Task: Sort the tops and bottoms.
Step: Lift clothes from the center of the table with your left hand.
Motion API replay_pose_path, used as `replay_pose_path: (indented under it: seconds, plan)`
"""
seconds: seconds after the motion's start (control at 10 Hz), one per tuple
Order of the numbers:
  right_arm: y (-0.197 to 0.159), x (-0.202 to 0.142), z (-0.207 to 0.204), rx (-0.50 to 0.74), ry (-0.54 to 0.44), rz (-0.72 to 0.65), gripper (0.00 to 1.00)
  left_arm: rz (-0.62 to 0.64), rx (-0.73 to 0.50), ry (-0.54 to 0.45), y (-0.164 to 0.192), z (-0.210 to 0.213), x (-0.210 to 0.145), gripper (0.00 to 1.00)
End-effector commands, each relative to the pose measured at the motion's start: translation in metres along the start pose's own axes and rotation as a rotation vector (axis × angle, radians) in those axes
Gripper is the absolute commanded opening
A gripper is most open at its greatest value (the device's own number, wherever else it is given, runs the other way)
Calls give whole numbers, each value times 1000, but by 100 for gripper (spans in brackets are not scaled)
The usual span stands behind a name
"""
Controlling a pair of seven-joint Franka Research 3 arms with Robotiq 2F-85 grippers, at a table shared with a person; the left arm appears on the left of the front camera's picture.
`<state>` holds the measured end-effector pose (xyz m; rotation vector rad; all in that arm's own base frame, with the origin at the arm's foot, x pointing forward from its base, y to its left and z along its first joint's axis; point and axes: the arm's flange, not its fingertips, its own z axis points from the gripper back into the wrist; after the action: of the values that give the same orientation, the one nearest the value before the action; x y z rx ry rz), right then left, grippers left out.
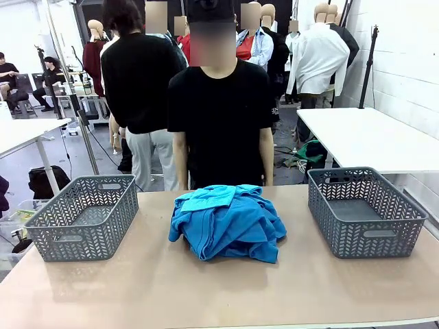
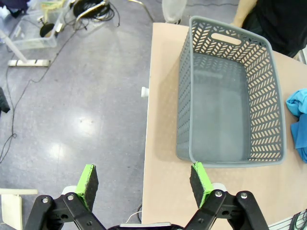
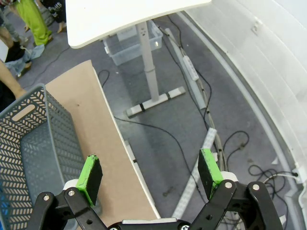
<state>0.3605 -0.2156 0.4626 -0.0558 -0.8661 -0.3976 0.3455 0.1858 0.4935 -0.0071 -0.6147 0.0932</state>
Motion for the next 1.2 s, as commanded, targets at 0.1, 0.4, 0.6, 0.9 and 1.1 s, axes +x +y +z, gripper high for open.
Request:
replay_pose_path:
  seconds: [0.1, 0.4, 0.6, 0.9, 1.1]
  plan:
    - [-1, 0, 1, 4, 10, 2, 100, -44, -15, -34, -12, 10, 10, 100]
    - [-1, 0, 1, 4, 10, 2, 100, -226, -70, -187, -65, 55, 51, 100]
    - [-1, 0, 1, 4, 10, 2, 100, -395, -196, -195, -118, 70, 79, 100]
    - [-1, 0, 1, 4, 10, 2, 100, -687, -266, -99, -225, 60, 93, 100]
    - [-1, 0, 1, 4, 10, 2, 100, -865, -283, -11, -291, 38, 86, 100]
